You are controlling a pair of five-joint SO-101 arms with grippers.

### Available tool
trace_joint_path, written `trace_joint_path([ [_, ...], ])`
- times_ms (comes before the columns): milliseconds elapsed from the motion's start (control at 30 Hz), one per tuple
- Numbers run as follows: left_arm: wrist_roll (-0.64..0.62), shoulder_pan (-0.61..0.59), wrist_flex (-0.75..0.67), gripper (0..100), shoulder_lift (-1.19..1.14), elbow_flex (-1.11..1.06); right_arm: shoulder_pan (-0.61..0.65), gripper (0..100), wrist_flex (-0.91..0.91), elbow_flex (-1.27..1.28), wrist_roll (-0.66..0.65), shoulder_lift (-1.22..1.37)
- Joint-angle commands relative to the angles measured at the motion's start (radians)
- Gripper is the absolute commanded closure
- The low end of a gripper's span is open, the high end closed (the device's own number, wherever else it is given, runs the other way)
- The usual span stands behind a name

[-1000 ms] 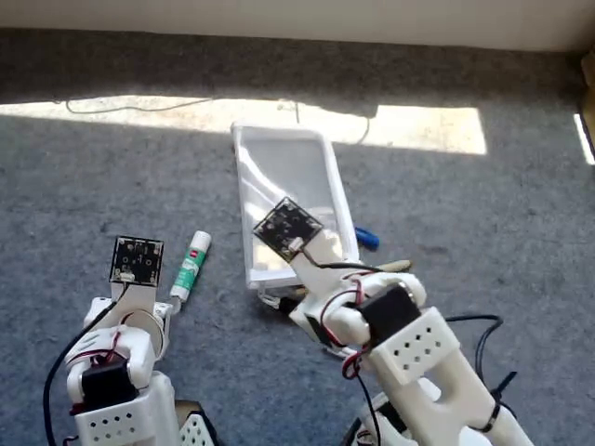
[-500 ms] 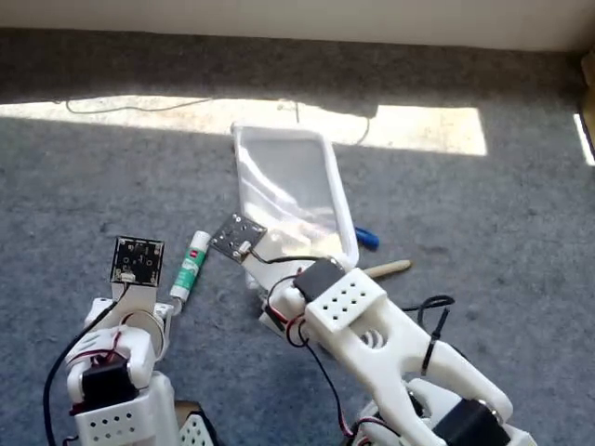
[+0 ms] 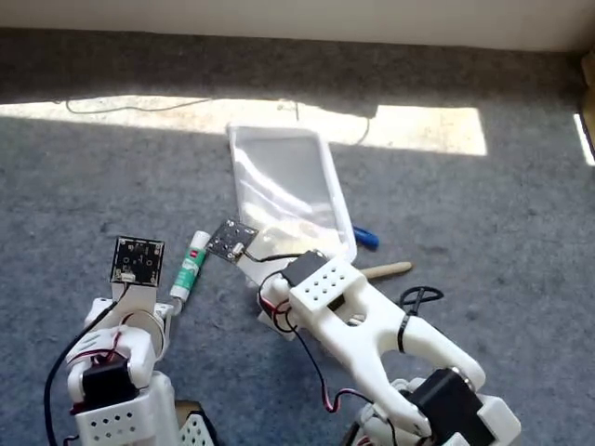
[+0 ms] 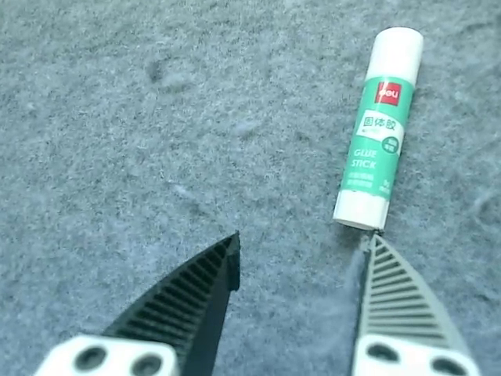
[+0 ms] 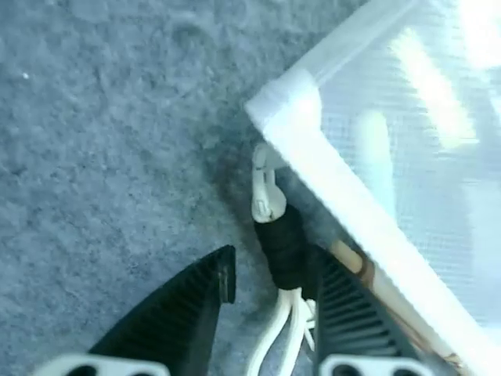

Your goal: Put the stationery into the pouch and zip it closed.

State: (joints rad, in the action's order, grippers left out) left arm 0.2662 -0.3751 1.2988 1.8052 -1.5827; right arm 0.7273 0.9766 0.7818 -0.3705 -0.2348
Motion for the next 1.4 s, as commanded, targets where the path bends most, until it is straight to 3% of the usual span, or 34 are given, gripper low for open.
trace_joint_path([
  [0, -0.005, -0.012, 0.0, 75, -0.001, 0.005, -0.047, 85.7, -0.016, -0.042, -0.017, 0.01],
  [267, -0.005, -0.012, 0.0, 75, -0.001, 0.005, -0.044, 85.7, -0.116, -0.033, -0.064, 0.013],
  [1067, -0.005, -0.012, 0.0, 75, -0.001, 0.004, -0.016, 85.8, -0.168, 0.094, -0.061, 0.013],
  [1267, -0.005, -0.012, 0.0, 75, -0.001, 0.004, -0.016, 98.6, -0.213, 0.097, -0.06, 0.013],
  [1367, -0.008, -0.008, 0.0, 75, -0.001, 0.016, -0.019, 99.3, -0.209, 0.097, -0.06, 0.001],
])
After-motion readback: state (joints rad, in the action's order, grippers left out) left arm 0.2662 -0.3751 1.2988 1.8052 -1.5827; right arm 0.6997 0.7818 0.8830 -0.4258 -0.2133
